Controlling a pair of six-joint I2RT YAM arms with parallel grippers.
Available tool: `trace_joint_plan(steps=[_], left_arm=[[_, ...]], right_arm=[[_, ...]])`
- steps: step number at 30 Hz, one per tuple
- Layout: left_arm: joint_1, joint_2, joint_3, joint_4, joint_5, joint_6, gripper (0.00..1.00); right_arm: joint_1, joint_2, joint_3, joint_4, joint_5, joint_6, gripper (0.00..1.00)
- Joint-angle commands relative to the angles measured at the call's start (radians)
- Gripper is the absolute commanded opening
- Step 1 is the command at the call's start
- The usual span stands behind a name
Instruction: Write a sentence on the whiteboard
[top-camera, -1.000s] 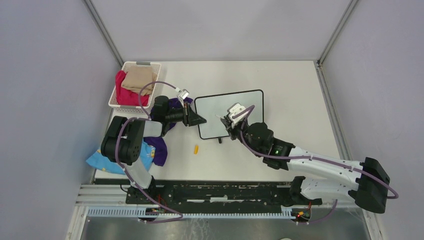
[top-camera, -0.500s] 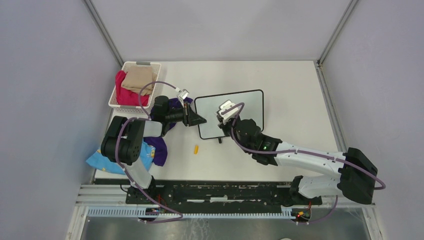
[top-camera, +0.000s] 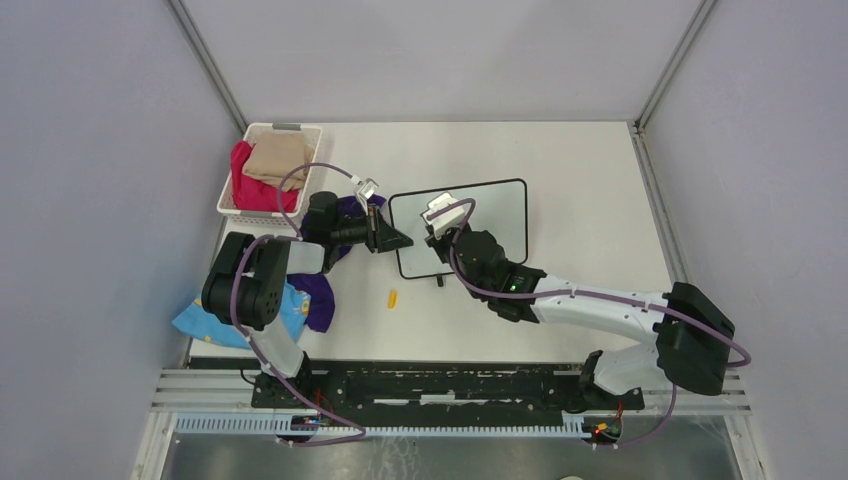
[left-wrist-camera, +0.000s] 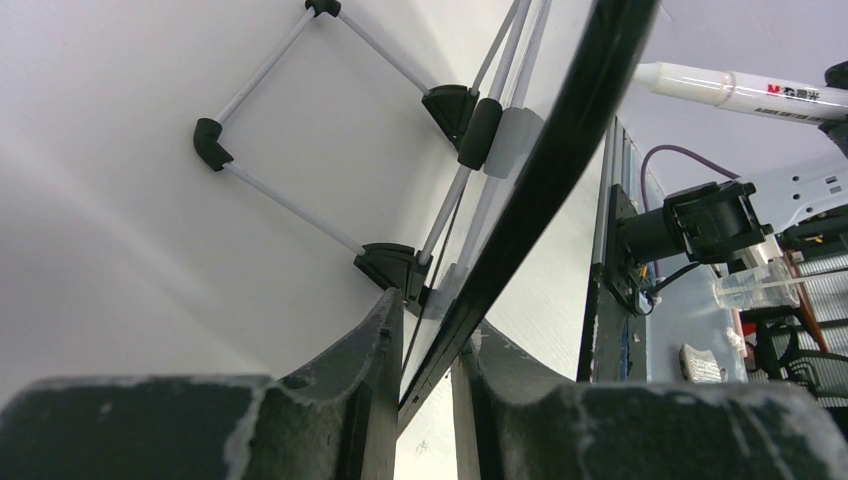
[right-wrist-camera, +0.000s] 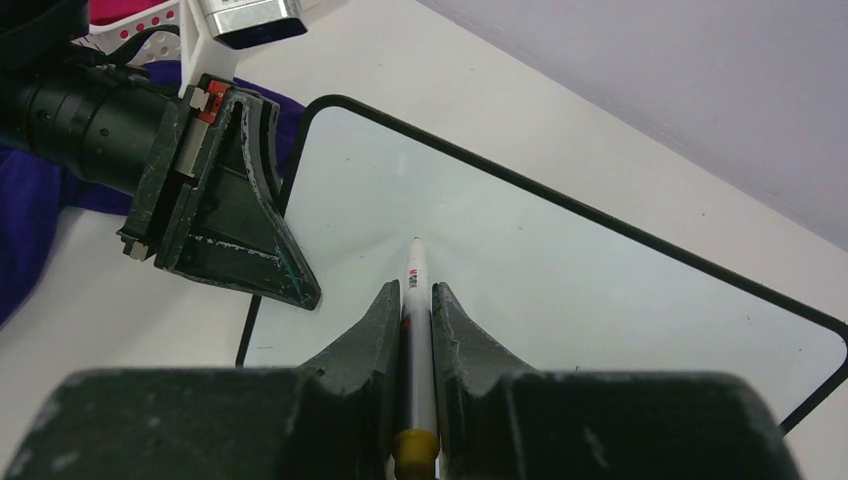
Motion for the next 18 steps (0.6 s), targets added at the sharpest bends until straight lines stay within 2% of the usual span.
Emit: trace_joint_plan(steps=[1,18], left_arm=[[-0.006,0.001,0.001,-0.012,-0.016,0.024,0.28],[-0.011,-0.003,0.007,-0.035,-0.017,0.039,0.27]], right_arm=[[0.004,0.009,0.059,0.051,0.038,-0.012,0.00],[0.004,0.065,0.100,0.065,0.067,-0.020,0.00]])
